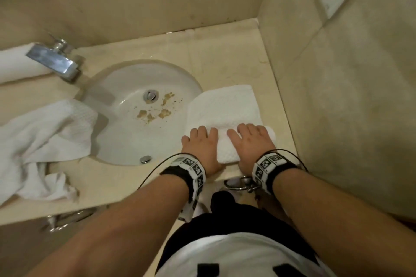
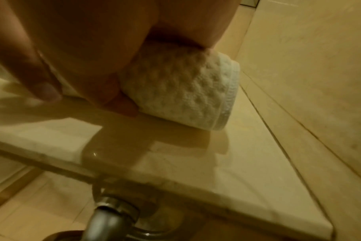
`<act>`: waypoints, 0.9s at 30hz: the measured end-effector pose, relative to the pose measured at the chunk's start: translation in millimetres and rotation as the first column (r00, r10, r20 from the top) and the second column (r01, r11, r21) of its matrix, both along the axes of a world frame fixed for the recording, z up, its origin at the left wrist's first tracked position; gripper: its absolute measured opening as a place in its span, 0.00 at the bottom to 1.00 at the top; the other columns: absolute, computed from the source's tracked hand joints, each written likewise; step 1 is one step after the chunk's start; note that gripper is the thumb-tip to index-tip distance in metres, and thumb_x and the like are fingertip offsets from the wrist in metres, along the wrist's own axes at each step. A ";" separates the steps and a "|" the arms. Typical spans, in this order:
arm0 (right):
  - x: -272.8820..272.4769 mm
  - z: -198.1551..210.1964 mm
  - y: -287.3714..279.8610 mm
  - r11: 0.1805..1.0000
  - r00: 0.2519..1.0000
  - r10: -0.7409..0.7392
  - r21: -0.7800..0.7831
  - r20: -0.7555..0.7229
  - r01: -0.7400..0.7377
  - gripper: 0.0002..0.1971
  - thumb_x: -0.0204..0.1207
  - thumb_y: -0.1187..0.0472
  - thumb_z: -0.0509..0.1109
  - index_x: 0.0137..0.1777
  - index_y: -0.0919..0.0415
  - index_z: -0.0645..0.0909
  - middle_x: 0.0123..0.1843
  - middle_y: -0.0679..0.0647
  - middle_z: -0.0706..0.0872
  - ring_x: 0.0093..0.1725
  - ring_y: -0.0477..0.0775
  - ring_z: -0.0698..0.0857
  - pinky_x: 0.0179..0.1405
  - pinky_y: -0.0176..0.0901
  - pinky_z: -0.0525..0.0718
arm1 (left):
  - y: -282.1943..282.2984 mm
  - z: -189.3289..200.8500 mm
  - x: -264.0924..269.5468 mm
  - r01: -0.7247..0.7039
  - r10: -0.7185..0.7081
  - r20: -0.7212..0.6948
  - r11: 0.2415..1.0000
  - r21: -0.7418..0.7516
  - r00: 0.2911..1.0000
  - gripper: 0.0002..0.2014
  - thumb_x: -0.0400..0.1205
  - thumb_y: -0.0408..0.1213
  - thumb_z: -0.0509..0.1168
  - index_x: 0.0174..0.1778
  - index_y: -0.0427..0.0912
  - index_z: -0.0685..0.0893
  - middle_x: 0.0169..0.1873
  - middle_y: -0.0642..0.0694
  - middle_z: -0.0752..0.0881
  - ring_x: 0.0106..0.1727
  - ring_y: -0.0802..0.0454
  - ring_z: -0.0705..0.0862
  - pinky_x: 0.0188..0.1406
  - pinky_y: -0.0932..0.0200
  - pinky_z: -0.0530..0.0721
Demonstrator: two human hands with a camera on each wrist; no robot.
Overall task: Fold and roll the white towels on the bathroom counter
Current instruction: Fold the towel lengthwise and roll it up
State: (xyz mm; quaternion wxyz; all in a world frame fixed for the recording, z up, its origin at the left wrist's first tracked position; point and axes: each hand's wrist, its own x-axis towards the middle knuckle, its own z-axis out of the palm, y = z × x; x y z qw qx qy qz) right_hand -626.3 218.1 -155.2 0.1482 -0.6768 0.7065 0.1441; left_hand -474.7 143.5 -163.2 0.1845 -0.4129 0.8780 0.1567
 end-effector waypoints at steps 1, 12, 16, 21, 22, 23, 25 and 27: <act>2.5 2.5 3.8 0.999 1.000 -0.009 0.038 -0.005 0.009 0.46 0.56 0.50 0.78 0.77 0.52 0.66 0.67 0.57 0.74 0.65 0.62 0.74 0.66 0.58 0.69 | 10.1 0.6 4.9 0.013 -0.014 -0.016 0.999 -0.043 1.000 0.43 0.67 0.69 0.73 0.71 0.48 0.68 0.64 0.42 0.74 0.64 0.38 0.73 0.59 0.41 0.72; 10.0 13.6 9.7 0.931 0.967 -0.228 0.318 0.117 0.181 0.35 0.64 0.39 0.67 0.71 0.48 0.65 0.65 0.55 0.75 0.65 0.61 0.74 0.63 0.62 0.72 | 64.2 -0.4 44.0 0.172 -0.205 -0.129 0.958 -0.228 0.970 0.34 0.69 0.39 0.63 0.75 0.34 0.75 0.62 0.32 0.80 0.59 0.30 0.79 0.67 0.30 0.73; 5.3 12.5 -1.7 0.927 0.968 -0.227 0.330 0.109 0.180 0.31 0.64 0.41 0.65 0.68 0.49 0.67 0.65 0.56 0.75 0.65 0.61 0.73 0.63 0.60 0.71 | 51.4 3.4 32.8 0.160 -0.168 -0.045 0.976 -0.150 0.985 0.40 0.65 0.43 0.70 0.75 0.38 0.70 0.61 0.37 0.77 0.59 0.33 0.76 0.67 0.35 0.70; 10.9 21.8 0.4 0.956 0.967 -0.244 0.188 0.073 0.227 0.34 0.59 0.46 0.65 0.67 0.53 0.64 0.63 0.55 0.71 0.63 0.61 0.71 0.60 0.59 0.70 | 23.8 9.4 14.0 0.148 -0.145 0.034 0.986 -0.082 0.989 0.38 0.67 0.54 0.72 0.71 0.45 0.68 0.62 0.43 0.75 0.62 0.38 0.74 0.64 0.39 0.69; 13.8 22.3 3.1 0.964 0.967 -0.244 0.129 0.078 0.232 0.34 0.58 0.48 0.65 0.66 0.53 0.65 0.63 0.55 0.72 0.62 0.61 0.72 0.58 0.58 0.70 | 16.4 9.2 9.9 0.143 -0.140 0.042 0.988 -0.064 0.989 0.39 0.66 0.56 0.73 0.70 0.46 0.68 0.63 0.43 0.75 0.63 0.38 0.74 0.64 0.40 0.70; 16.5 22.0 6.2 0.970 0.968 -0.237 0.071 0.083 0.232 0.33 0.57 0.49 0.65 0.66 0.54 0.67 0.62 0.55 0.73 0.61 0.61 0.73 0.58 0.59 0.71 | 9.0 9.6 6.0 0.135 -0.132 0.047 0.989 -0.053 0.990 0.39 0.65 0.58 0.74 0.69 0.47 0.68 0.63 0.43 0.75 0.64 0.38 0.73 0.63 0.40 0.70; 17.8 18.0 14.0 0.977 0.974 -0.214 -0.009 0.075 0.215 0.37 0.54 0.50 0.66 0.68 0.57 0.71 0.63 0.57 0.75 0.60 0.63 0.75 0.61 0.60 0.71 | -3.9 10.2 -3.2 0.131 -0.128 0.071 0.990 -0.044 0.989 0.42 0.63 0.63 0.74 0.68 0.48 0.68 0.62 0.43 0.74 0.64 0.39 0.72 0.64 0.39 0.71; 14.2 11.6 20.6 0.983 0.982 -0.184 -0.021 0.049 0.185 0.45 0.52 0.47 0.69 0.74 0.58 0.70 0.67 0.59 0.75 0.63 0.65 0.75 0.67 0.63 0.69 | -13.7 10.7 -9.8 0.155 -0.151 0.118 0.988 -0.023 0.981 0.45 0.60 0.68 0.74 0.68 0.49 0.68 0.62 0.42 0.74 0.65 0.38 0.72 0.67 0.38 0.71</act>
